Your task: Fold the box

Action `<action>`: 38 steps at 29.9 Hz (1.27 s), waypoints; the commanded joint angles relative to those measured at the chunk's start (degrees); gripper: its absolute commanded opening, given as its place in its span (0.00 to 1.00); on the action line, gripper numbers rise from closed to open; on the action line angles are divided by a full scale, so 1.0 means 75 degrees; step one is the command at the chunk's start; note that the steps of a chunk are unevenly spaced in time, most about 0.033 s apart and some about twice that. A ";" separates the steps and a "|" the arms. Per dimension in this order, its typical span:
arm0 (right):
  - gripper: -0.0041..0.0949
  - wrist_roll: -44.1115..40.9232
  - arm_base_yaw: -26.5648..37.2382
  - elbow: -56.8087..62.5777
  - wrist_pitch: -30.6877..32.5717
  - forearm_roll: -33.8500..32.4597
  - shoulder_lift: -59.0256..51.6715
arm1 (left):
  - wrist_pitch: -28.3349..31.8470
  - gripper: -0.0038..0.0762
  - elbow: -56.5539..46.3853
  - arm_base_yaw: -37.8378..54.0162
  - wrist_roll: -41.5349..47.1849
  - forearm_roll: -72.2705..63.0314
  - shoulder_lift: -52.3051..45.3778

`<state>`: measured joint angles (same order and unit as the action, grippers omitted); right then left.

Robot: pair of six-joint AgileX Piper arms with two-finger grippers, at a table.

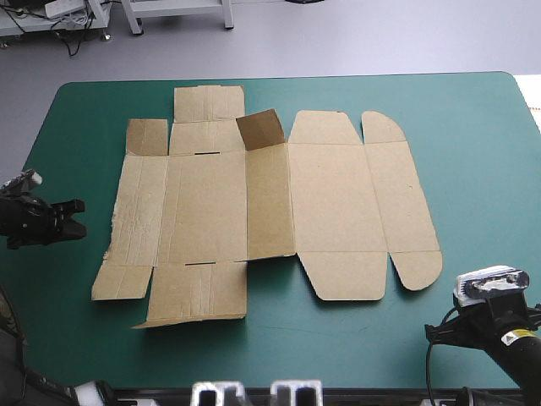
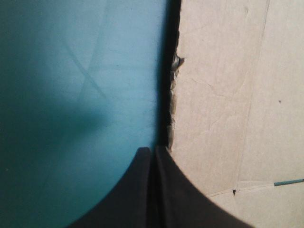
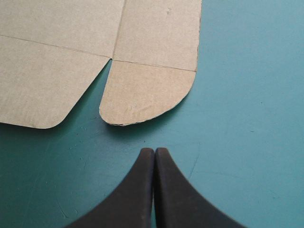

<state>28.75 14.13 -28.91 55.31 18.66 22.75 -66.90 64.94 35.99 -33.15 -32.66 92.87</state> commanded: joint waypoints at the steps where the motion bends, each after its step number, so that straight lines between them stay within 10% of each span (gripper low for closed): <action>1: 0.02 0.0053 -0.0012 -0.0165 -0.0419 0.0133 0.0043 | -0.0196 0.06 0.0245 0.0015 -0.0385 -0.0414 -0.0106; 9: 0.02 0.0104 -0.0012 -0.0165 -0.0419 0.0119 0.0058 | -0.0054 0.09 0.0275 0.0015 -0.0523 -0.0363 -0.0089; 19: 0.02 0.0104 -0.0012 -0.0165 -0.0419 0.0119 0.0058 | -0.0984 0.45 0.0275 0.0015 -0.0676 -0.0914 0.0611; 38: 0.02 0.0071 -0.0012 -0.0165 -0.0419 0.0132 0.0058 | -0.1017 0.45 0.0275 -0.0340 -0.0815 -0.1300 0.1767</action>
<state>29.12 14.13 -28.91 55.11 18.66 22.75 -70.25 66.50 35.29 -38.92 -41.33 106.30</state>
